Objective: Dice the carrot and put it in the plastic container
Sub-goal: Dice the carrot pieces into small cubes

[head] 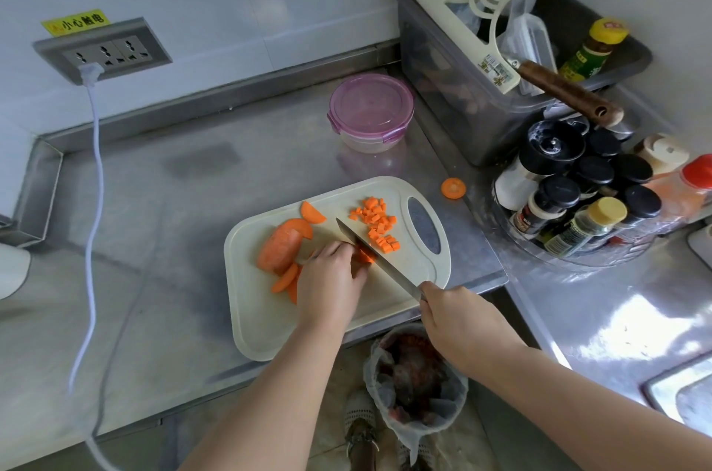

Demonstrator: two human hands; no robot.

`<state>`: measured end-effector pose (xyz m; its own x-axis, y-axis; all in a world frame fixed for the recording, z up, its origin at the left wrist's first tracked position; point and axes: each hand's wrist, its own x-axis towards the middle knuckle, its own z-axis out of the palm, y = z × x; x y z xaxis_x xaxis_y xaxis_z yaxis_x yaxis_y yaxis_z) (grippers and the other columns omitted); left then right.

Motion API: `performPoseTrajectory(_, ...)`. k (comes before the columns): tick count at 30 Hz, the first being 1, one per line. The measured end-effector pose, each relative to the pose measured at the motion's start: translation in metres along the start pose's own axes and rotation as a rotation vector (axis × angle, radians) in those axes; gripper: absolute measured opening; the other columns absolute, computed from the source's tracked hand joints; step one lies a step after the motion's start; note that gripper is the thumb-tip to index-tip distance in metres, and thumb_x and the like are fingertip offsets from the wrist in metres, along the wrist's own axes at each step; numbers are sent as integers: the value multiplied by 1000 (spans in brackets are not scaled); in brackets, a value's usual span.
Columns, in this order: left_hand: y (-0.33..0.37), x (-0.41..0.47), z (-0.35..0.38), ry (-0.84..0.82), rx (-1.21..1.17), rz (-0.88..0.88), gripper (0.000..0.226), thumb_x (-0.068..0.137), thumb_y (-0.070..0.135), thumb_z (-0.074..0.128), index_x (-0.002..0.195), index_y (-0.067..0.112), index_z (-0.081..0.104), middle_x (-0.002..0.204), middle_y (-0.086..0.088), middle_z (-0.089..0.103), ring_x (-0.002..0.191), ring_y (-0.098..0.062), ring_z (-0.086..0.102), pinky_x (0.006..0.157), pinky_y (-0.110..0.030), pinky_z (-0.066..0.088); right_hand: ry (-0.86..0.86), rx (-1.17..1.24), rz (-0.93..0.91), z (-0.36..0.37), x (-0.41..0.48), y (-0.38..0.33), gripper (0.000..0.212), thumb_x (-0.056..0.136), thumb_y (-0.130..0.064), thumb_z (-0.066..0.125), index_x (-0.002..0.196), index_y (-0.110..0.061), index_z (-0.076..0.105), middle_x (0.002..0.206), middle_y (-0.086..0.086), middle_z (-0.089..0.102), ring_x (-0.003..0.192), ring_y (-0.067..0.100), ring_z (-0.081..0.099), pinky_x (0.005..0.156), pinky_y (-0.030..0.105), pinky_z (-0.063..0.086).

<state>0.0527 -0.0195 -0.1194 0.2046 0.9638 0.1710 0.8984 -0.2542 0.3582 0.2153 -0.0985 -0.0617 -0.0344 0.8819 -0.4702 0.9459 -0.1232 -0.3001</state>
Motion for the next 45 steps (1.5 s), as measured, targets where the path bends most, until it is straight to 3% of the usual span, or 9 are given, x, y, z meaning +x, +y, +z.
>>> performPoseTrajectory(18,0,-1,-1,-16,-2,-14,17,72,23,78,81,12,70,83,-2,68,78,-24,64,59,-29,46,6,9,-4,3,4,3,28,103,-26,34,128,-18,45,78,1,61,68,18,64,66,40,58)
performPoseTrajectory(30,-4,1,-2,18,-30,2,21,67,26,84,73,15,68,75,1,64,67,-24,63,54,-28,45,20,1,-8,-1,6,8,25,103,-25,31,120,-17,48,76,2,61,67,23,64,67,43,57)
performPoseTrajectory(36,-9,-2,-2,39,77,48,21,61,29,88,67,19,71,78,2,62,71,-26,61,64,-34,49,26,22,-15,-1,5,7,28,103,-26,30,124,-19,47,76,1,61,67,20,64,67,41,57)
performPoseTrajectory(45,-6,-2,0,52,137,51,21,60,31,87,68,21,71,78,4,62,73,-24,60,64,-33,47,13,6,-19,-5,4,5,27,104,-27,30,124,-19,46,71,-2,54,64,17,61,61,35,53)
